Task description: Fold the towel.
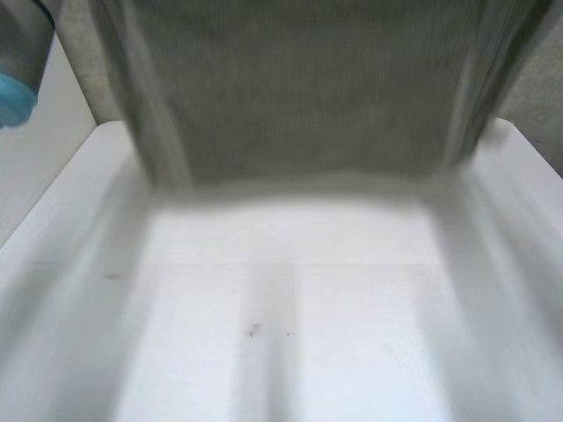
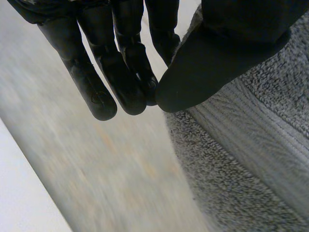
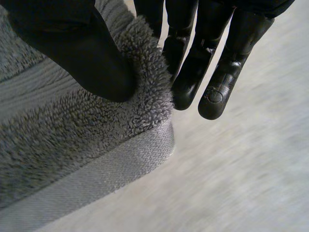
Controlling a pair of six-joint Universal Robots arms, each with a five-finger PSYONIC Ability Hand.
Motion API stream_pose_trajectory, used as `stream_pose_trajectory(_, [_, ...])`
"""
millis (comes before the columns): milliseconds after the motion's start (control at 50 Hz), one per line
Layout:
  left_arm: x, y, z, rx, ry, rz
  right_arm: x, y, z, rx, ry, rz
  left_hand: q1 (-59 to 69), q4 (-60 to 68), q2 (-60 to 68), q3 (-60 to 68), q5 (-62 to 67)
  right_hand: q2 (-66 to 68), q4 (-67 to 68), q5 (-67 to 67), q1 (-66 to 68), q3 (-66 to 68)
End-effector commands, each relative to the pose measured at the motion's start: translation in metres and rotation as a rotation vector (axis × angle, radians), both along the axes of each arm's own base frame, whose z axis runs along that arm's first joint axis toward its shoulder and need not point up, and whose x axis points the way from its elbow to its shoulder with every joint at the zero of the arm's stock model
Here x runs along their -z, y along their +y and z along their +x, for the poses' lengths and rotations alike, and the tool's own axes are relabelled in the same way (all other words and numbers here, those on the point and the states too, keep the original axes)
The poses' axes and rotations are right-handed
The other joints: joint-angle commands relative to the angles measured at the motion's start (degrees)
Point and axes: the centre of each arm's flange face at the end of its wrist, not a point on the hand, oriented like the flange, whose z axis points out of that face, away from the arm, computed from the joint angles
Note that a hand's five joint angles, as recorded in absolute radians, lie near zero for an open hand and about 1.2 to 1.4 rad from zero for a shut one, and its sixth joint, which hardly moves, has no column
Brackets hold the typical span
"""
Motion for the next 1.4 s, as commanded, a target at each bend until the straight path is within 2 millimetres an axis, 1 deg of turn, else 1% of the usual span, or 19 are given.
stream_pose_trajectory(20, [0.003,0.008,0.008,0.076,0.156,0.002,0.005,0.015,0.0,-0.069,-0.01,-0.038,11.59,10.23,10.22,10.29,10.49,12.36,11.59,13.79,24.92,11.93])
stream_pose_trajectory(100, [0.035,-0.001,0.011,0.063,0.15,0.057,0.048,0.014,0.005,-0.121,0.048,0.134,11.59,10.23,10.22,10.29,10.49,12.36,11.59,13.79,24.92,11.93])
stream_pose_trajectory(140, [0.075,-0.006,0.013,0.053,0.124,0.152,0.068,0.014,0.008,-0.145,0.072,0.213,11.59,10.23,10.22,10.29,10.49,12.36,11.59,13.79,24.92,11.93])
stream_pose_trajectory(160, [0.075,-0.006,0.013,0.053,0.123,0.153,0.087,0.013,0.009,-0.161,0.089,0.285,11.59,10.23,10.22,10.29,10.49,12.36,11.59,13.79,24.92,11.93])
stream_pose_trajectory(180, [0.097,-0.006,0.011,0.063,0.101,0.209,0.109,0.013,0.011,-0.179,0.107,0.368,11.59,10.23,10.22,10.29,10.49,12.36,11.59,13.79,24.92,11.93])
stream_pose_trajectory(200, [0.122,-0.003,0.01,0.082,0.075,0.277,0.11,0.013,0.011,-0.179,0.107,0.369,11.59,10.23,10.22,10.29,10.49,12.36,11.59,13.79,24.92,11.93])
stream_pose_trajectory(260, [0.147,0.0,0.009,0.103,0.049,0.348,0.153,0.013,0.012,-0.198,0.131,0.528,11.59,10.23,10.22,10.29,10.49,12.36,11.59,13.79,24.92,11.93])
stream_pose_trajectory(280, [0.171,0.003,0.009,0.119,0.029,0.41,0.153,0.013,0.012,-0.198,0.131,0.529,11.59,10.23,10.22,10.29,10.49,12.36,11.59,13.79,24.92,11.93])
stream_pose_trajectory(320, [0.226,0.006,0.01,0.123,-0.001,0.525,0.206,0.019,0.01,-0.198,0.163,0.697,11.59,10.23,10.22,10.29,10.49,12.36,11.59,13.79,24.92,11.93])
stream_pose_trajectory(380, [0.249,0.01,0.011,0.119,-0.017,0.576,0.226,0.022,0.009,-0.194,0.187,0.751,11.59,10.23,10.22,10.29,10.49,12.36,11.59,13.79,24.92,11.93])
stream_pose_trajectory(420, [0.278,0.019,0.016,0.104,-0.061,0.649,0.258,0.029,0.006,-0.185,0.253,0.828,11.59,10.23,10.22,10.29,10.49,12.36,11.59,13.79,24.92,11.93])
stream_pose_trajectory(540, [0.305,0.038,0.036,0.042,-0.201,0.747,0.275,0.046,0.001,-0.166,0.388,0.886,11.59,10.23,10.22,10.29,10.49,12.36,11.59,13.79,24.92,11.93])
stream_pose_trajectory(720, [0.269,0.089,0.07,-0.052,-0.312,0.867,0.237,0.074,-0.033,-0.063,0.436,1.055,11.59,10.23,10.22,10.29,10.49,12.36,11.59,13.79,24.92,11.93])
stream_pose_trajectory(800, [0.235,0.133,0.082,-0.07,-0.317,0.913,0.216,0.108,-0.046,-0.046,0.469,1.192,11.59,10.23,10.22,10.29,10.49,12.36,11.59,13.79,24.92,11.93])
stream_pose_trajectory(860, [0.211,0.162,0.086,-0.064,-0.32,0.907,0.189,0.129,-0.051,-0.036,0.504,1.151,11.59,10.23,10.22,10.29,10.49,12.36,11.59,13.79,24.92,11.93])
stream_pose_trajectory(960, [0.189,0.181,0.087,-0.047,-0.311,0.848,0.165,0.136,-0.058,-0.002,0.532,1.054,11.59,10.23,10.22,10.29,10.49,12.36,11.59,13.79,24.92,11.93])
stream_pose_trajectory(1100, [0.198,0.16,0.08,-0.001,-0.31,0.828,0.167,0.126,-0.053,-0.03,0.522,1.008,11.59,10.23,10.22,10.29,10.49,12.36,11.59,13.79,24.92,11.93])
stream_pose_trajectory(1200, [0.216,0.122,0.071,0.005,-0.314,0.803,0.21,0.086,-0.047,-0.014,0.509,1.045,11.59,10.23,10.22,10.29,10.49,12.36,11.59,13.79,24.92,11.93])
stream_pose_trajectory(1400, [0.261,0.047,0.036,0.026,-0.345,0.809,0.254,0.043,-0.03,0.057,0.519,1.002,11.59,10.23,10.22,10.29,10.49,12.36,11.59,13.79,24.92,11.93])
